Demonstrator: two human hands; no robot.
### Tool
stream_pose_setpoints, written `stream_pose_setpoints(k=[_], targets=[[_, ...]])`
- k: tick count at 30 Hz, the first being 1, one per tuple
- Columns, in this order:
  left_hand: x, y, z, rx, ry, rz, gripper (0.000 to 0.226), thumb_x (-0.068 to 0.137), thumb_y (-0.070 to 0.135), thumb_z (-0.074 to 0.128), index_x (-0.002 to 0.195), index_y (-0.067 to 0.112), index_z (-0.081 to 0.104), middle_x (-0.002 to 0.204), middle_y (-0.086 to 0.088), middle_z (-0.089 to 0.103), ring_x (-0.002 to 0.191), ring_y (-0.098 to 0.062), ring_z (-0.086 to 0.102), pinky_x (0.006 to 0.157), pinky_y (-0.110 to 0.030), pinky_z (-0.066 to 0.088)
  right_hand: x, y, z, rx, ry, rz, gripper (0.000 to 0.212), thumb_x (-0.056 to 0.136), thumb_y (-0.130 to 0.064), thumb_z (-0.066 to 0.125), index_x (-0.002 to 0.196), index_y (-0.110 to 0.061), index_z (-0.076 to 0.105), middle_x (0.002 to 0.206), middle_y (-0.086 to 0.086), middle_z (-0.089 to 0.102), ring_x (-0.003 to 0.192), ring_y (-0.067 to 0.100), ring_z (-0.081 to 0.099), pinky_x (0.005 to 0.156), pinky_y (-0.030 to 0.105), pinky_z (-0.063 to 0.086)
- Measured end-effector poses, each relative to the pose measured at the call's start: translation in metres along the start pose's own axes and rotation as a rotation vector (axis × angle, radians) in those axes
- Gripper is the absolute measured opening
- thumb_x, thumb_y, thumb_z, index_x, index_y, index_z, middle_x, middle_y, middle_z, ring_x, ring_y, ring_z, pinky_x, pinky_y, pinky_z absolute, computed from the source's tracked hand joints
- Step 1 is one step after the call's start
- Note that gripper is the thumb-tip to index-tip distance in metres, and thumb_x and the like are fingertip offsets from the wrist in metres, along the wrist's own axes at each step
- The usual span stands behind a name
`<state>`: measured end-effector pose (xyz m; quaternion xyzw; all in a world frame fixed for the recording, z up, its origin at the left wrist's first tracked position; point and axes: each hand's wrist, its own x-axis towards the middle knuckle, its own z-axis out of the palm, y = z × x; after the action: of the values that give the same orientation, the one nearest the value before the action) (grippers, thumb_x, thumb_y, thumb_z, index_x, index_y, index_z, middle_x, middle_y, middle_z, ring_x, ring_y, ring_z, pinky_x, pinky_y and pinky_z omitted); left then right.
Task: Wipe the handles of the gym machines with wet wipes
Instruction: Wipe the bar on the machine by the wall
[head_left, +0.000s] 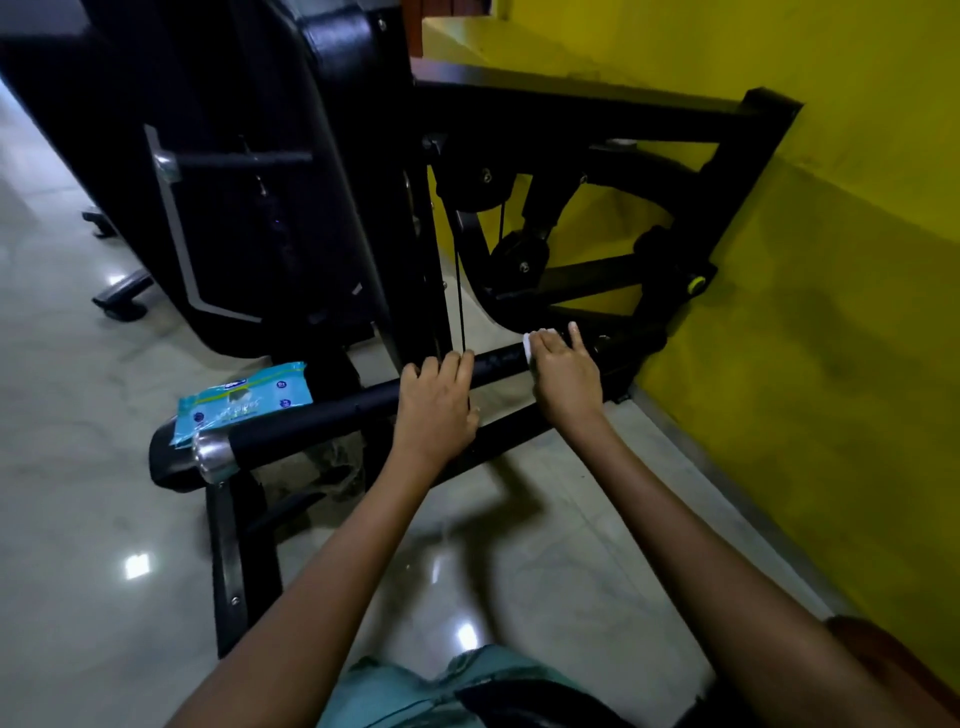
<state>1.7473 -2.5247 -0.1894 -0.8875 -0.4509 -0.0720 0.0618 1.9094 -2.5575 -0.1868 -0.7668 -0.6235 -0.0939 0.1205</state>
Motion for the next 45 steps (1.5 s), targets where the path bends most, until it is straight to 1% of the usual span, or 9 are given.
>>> stream_pose_setpoints(k=[4,9,12,17,26,35,38,41,45], targets=[[0.0,0.001,0.0,0.013,0.0,0.001,0.07,0.089,0.044,0.05,0.146,0.012,0.026,0.136,-0.005,0.045,0.115,-0.025,0.047,0.093,-0.038,0.036,0.006,-0.009,0.005,0.175,-0.066,0.001,0.038,0.084,0.007,0.047,0.12,-0.005,0.053,0.131,0.012,0.052,0.135,0.029,0.034,0.112,0.034,0.025],[-0.002,0.002,0.0,0.001,0.0,-0.005,0.071,0.091,0.044,0.047,0.148,0.013,0.02,0.14,-0.005,0.04,0.119,-0.023,0.043,0.099,-0.037,0.032,-0.009,0.001,0.01,0.18,0.114,-0.097,0.055,0.065,0.017,0.066,0.118,0.001,0.06,0.119,0.018,0.062,0.116,0.034,0.056,0.106,0.043,0.03],[-0.001,0.002,-0.002,0.003,-0.004,-0.008,0.072,0.091,0.044,0.047,0.148,0.012,0.019,0.14,-0.005,0.039,0.12,-0.024,0.043,0.1,-0.038,0.032,0.001,-0.013,0.012,0.106,0.035,0.028,0.043,0.075,0.011,0.064,0.116,-0.001,0.06,0.135,0.023,0.048,0.134,0.036,0.036,0.112,0.043,0.025],[-0.003,0.002,-0.001,0.013,-0.022,-0.003,0.075,0.09,0.045,0.047,0.149,0.012,0.016,0.141,-0.005,0.038,0.12,-0.024,0.041,0.101,-0.037,0.03,-0.013,-0.01,0.016,0.142,0.199,0.031,0.037,0.074,0.001,0.072,0.11,-0.002,0.064,0.101,0.017,0.06,0.09,0.029,0.058,0.071,0.035,0.05],[-0.003,0.002,-0.001,0.013,-0.014,-0.009,0.075,0.089,0.045,0.049,0.148,0.013,0.018,0.141,-0.005,0.038,0.12,-0.024,0.041,0.1,-0.038,0.03,0.001,-0.025,0.005,0.157,0.099,0.12,0.027,0.095,-0.014,0.046,0.104,0.006,0.062,0.108,0.018,0.054,0.097,0.026,0.052,0.077,0.031,0.047],[-0.004,0.003,0.0,0.039,-0.007,-0.008,0.075,0.088,0.046,0.049,0.148,0.012,0.019,0.14,-0.005,0.039,0.119,-0.025,0.043,0.099,-0.038,0.031,0.006,-0.02,0.004,0.356,0.124,0.371,0.03,0.09,0.001,0.049,0.119,0.0,0.059,0.122,0.016,0.051,0.112,0.025,0.045,0.083,0.022,0.04],[-0.003,0.003,-0.001,0.046,-0.011,-0.006,0.076,0.088,0.048,0.049,0.148,0.012,0.019,0.139,-0.005,0.04,0.118,-0.025,0.043,0.098,-0.038,0.032,0.004,-0.03,0.003,0.443,0.125,0.28,0.028,0.089,0.003,0.05,0.115,0.001,0.063,0.117,0.015,0.056,0.111,0.023,0.048,0.085,0.019,0.038],[-0.003,0.002,-0.001,0.047,-0.018,0.001,0.077,0.088,0.048,0.049,0.148,0.012,0.018,0.139,-0.005,0.039,0.118,-0.025,0.043,0.099,-0.038,0.032,-0.005,-0.023,0.005,0.395,0.125,0.209,0.027,0.09,-0.002,0.053,0.114,0.0,0.063,0.115,0.014,0.056,0.107,0.023,0.051,0.082,0.022,0.041],[-0.003,0.002,0.0,0.049,-0.022,0.004,0.078,0.088,0.048,0.05,0.149,0.012,0.017,0.14,-0.006,0.038,0.12,-0.025,0.042,0.1,-0.039,0.031,0.006,-0.022,0.004,0.328,0.118,0.4,0.029,0.09,-0.001,0.049,0.117,-0.002,0.061,0.12,0.014,0.052,0.11,0.025,0.048,0.078,0.025,0.042]])
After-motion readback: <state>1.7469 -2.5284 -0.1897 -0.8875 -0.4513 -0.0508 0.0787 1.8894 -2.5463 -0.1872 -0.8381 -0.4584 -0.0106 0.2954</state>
